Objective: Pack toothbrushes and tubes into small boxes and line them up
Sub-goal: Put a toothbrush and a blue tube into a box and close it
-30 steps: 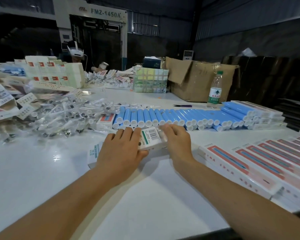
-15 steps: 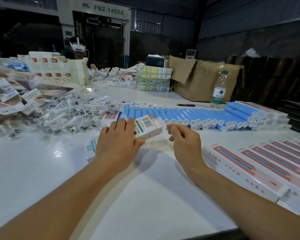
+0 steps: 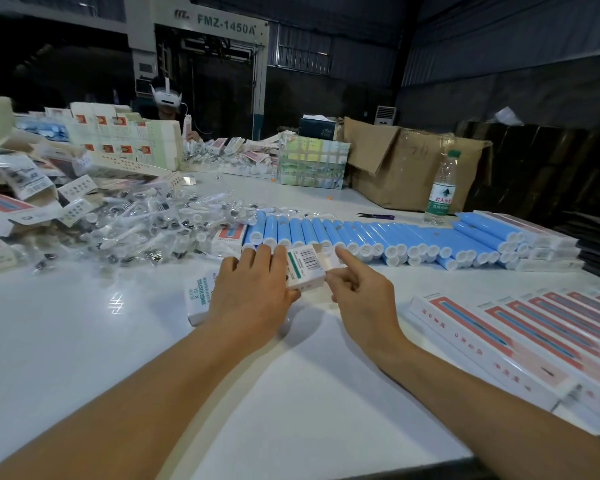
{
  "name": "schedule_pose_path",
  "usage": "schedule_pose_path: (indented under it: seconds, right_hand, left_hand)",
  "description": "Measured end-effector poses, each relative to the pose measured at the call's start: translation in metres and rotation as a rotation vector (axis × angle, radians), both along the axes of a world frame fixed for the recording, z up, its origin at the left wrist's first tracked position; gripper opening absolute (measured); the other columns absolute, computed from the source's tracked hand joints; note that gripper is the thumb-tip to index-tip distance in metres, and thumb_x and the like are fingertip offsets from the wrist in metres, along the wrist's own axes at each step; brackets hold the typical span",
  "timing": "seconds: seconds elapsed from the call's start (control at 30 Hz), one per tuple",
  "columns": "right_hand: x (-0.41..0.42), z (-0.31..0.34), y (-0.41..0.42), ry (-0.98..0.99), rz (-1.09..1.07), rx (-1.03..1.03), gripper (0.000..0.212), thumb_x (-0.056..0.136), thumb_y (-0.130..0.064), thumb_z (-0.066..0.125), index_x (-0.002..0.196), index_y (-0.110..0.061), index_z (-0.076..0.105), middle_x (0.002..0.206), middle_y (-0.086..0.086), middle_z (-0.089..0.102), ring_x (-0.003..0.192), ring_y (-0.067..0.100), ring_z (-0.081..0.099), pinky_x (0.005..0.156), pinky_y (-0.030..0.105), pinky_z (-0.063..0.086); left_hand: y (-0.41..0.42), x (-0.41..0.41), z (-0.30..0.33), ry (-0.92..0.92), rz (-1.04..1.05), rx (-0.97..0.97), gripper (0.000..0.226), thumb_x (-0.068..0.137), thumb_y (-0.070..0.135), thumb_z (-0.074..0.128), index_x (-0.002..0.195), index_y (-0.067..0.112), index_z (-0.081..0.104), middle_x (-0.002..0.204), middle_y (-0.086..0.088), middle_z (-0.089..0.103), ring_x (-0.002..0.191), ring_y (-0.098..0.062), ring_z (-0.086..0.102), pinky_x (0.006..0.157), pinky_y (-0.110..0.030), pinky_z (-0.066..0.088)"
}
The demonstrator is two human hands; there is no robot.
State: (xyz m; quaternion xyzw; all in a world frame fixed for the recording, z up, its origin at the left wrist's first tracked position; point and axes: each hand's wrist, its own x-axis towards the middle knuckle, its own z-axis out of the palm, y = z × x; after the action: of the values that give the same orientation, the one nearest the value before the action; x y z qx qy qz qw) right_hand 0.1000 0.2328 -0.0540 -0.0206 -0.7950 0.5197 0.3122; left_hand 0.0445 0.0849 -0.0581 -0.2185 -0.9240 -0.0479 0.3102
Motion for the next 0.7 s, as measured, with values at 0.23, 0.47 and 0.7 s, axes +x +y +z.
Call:
schedule_pose_path:
  seconds: [0.23, 0.47, 0.7]
  right_hand:
    - [-0.009, 0.005, 0.008, -0.146, -0.094, 0.108, 0.044, 0.091, -0.018, 0.056, 0.134, -0.021, 0.053, 0.069, -0.015, 0.058, 0.075, 0.000, 0.061, 0.070, 0.016, 0.051]
    - [-0.007, 0.002, 0.004, -0.119, -0.103, 0.198, 0.016, 0.094, -0.015, 0.052, 0.086, -0.023, 0.064, 0.086, -0.012, 0.064, 0.089, 0.008, 0.061, 0.068, 0.019, 0.053]
    - [-0.004, 0.009, 0.008, -0.067, -0.125, 0.275, 0.023, 0.092, -0.023, 0.057, 0.113, -0.021, 0.067, 0.109, -0.005, 0.059, 0.103, 0.010, 0.056, 0.084, 0.028, 0.048]
  left_hand:
    - [0.004, 0.011, 0.000, 0.051, -0.073, -0.146, 0.066, 0.094, 0.054, 0.034, 0.144, 0.012, 0.021, 0.132, -0.005, 0.041, 0.115, -0.025, 0.039, 0.091, -0.037, 0.031]
    - [0.004, 0.013, 0.001, 0.029, -0.081, -0.149, 0.068, 0.095, 0.055, 0.033, 0.145, 0.011, 0.019, 0.134, -0.005, 0.039, 0.117, -0.024, 0.038, 0.093, -0.037, 0.031]
    - [0.005, 0.014, 0.001, 0.015, -0.060, -0.063, 0.066, 0.093, 0.057, 0.035, 0.143, 0.016, 0.021, 0.131, -0.001, 0.041, 0.116, -0.021, 0.039, 0.092, -0.033, 0.031]
